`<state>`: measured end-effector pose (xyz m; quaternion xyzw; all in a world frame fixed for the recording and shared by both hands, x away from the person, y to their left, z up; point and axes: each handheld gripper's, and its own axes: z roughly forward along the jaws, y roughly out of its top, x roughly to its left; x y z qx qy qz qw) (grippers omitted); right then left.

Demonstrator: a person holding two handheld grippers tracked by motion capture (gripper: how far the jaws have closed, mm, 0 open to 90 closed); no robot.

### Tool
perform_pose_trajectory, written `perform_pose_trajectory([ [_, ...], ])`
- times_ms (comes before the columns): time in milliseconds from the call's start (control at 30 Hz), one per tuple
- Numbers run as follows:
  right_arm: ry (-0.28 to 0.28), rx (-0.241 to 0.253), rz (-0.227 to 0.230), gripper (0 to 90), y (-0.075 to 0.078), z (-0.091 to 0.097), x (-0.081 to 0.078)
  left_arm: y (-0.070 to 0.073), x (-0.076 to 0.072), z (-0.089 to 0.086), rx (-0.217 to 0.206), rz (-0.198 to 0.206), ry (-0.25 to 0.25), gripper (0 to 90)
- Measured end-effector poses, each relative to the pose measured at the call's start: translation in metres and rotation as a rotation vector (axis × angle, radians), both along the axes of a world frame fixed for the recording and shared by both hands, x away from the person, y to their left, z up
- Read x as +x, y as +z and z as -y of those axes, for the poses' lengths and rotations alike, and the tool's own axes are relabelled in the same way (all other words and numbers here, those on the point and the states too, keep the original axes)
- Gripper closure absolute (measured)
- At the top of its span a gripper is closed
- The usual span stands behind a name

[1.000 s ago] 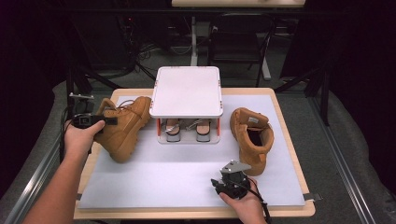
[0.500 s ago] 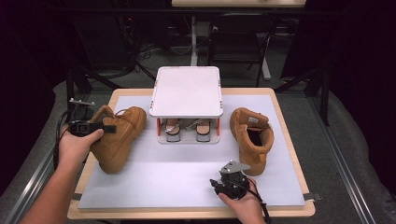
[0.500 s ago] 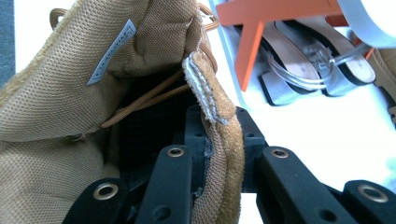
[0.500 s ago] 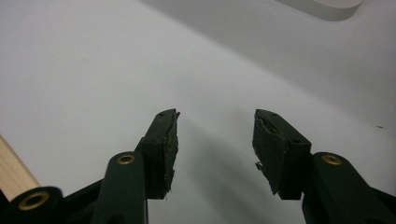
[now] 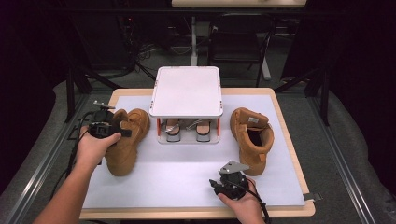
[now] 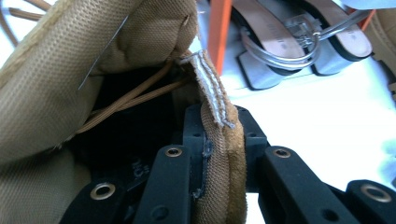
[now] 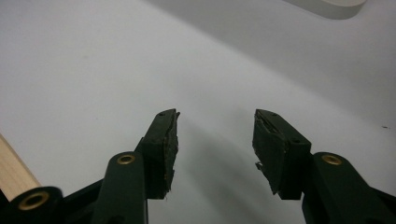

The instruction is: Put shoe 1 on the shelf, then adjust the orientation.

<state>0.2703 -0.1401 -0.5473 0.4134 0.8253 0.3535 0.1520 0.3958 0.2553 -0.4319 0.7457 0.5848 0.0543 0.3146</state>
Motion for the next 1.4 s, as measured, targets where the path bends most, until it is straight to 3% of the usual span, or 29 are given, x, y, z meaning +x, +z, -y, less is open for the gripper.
perform_pose_trajectory([
  [233, -0.001, -0.001, -0.001, 50.2, 0.000, 0.001, 0.000, -0.005, 0.003, 0.017, 0.014, -0.003, -0.017, 78.3],
  [367, -0.001, 0.000, 0.000, 50.2, 0.001, 0.001, 0.000, -0.007, 0.001, 0.025, 0.045, -0.001, -0.031, 78.5],
  [633, -0.002, -0.008, -0.002, 50.2, 0.000, 0.000, 0.000, -0.009, -0.005, 0.026, 0.017, -0.007, -0.048, 78.4],
  [967, -0.017, -0.025, -0.002, 46.9, 0.001, 0.002, 0.001, -0.011, -0.005, 0.028, 0.028, -0.001, -0.063, 76.1],
  [1033, -0.024, -0.031, 0.004, 46.2, 0.001, 0.002, 0.001, -0.010, -0.005, 0.026, 0.005, -0.005, -0.063, 72.4],
  [1233, -0.056, -0.063, 0.036, 45.9, 0.004, 0.000, 0.000, -0.008, -0.010, 0.024, 0.042, 0.032, -0.061, 68.6],
  [1400, -0.089, -0.030, 0.039, 43.1, 0.010, 0.001, 0.002, -0.005, -0.015, 0.022, 0.053, 0.087, -0.091, 62.7],
])
